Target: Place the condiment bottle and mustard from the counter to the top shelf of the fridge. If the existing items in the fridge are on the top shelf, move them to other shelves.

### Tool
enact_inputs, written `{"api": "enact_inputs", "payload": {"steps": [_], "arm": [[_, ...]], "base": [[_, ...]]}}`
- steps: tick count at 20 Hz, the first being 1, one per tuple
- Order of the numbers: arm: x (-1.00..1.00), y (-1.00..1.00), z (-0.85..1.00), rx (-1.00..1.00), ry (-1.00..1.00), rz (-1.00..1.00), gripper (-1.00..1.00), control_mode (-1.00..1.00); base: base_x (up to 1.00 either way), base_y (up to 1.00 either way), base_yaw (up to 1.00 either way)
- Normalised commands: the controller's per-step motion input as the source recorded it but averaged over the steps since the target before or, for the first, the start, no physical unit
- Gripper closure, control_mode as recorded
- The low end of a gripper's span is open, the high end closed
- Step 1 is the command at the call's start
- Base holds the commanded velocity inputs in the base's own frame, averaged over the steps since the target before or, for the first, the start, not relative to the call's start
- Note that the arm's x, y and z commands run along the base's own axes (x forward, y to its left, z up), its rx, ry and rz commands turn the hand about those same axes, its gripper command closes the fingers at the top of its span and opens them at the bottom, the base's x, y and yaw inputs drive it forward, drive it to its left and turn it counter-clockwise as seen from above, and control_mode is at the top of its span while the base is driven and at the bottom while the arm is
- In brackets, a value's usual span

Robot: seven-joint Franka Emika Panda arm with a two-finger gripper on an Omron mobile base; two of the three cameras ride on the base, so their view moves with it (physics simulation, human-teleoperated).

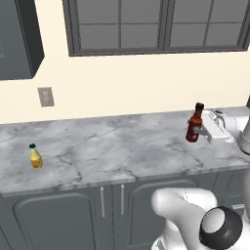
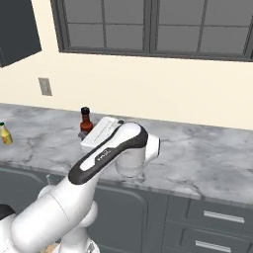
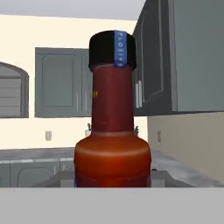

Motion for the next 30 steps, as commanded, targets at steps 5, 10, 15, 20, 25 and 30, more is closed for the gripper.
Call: {"api": "enact_inputs", "payload": {"steps": [5, 10, 15, 20, 25, 30], "arm": [[-0.40, 0.39, 0.42, -0.06, -0.03, -0.05, 1.00, -1.00], [-0.06, 0.15, 0.02, -0.03, 0.00, -0.02, 1.00, -1.00], [0.00, 0.00, 0.00, 0.00, 0.00, 0.00, 1.00, 1.00], [0.00, 0.00, 0.00, 0.00, 0.00, 0.00, 1.00, 1.00], [0.00, 0.00, 0.00, 0.00, 0.00, 0.00, 1.00, 1.00], [0.00, 0.00, 0.00, 0.00, 0.00, 0.00, 1.00, 1.00]], "base": [[0.00, 0.00, 0.00], [0.00, 0.00, 0.00], [-0.75, -0.28, 0.00], [-0.70, -0.98, -0.33], [0.00, -1.00, -0.64], [0.00, -1.00, -0.65]]}}
